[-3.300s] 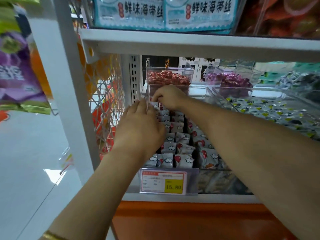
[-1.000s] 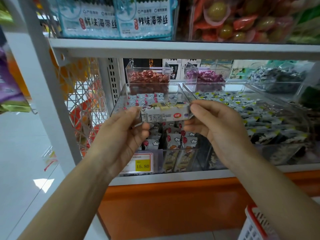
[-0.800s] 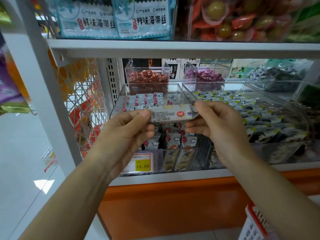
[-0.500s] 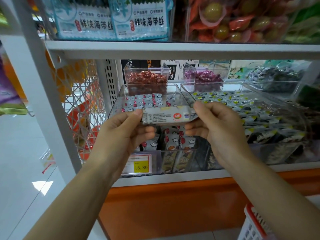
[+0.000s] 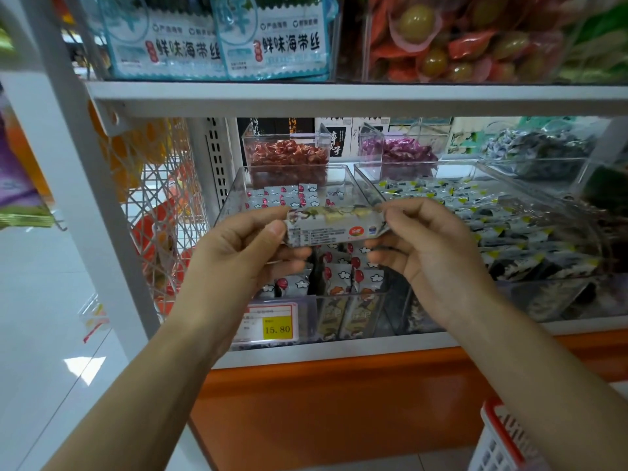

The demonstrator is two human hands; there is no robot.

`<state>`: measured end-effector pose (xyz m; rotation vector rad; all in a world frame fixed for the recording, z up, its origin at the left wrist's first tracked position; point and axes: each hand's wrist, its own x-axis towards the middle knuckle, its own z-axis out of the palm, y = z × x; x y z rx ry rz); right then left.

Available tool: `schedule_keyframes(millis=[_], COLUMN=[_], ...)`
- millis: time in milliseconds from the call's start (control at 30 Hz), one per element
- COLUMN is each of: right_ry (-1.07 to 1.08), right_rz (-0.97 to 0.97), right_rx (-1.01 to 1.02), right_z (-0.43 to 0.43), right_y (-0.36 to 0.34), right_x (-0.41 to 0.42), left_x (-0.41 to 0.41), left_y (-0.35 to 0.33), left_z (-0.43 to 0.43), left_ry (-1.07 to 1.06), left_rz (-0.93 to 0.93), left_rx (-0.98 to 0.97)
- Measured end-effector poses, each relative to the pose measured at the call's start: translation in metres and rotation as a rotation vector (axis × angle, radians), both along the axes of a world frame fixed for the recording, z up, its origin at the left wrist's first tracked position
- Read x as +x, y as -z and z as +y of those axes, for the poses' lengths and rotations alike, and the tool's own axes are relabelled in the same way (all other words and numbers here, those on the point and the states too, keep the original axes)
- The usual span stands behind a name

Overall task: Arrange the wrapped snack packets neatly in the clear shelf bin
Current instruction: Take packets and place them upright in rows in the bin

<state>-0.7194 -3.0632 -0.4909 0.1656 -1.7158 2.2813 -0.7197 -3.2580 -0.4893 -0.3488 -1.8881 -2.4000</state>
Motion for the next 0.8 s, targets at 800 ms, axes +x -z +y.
schedule_keyframes(millis=[800], right_ry=[-0.038], right_rz=[0.090], right_rx=[0.283], right_z=[-0.0086], right_y=[0.0061], right_x=[0.0010], left_x=[-0.0022], left_y=[0.0008], left_z=[-0.0030], left_ry=[0.105], left_rz=[0.079], left_rx=[-0.085])
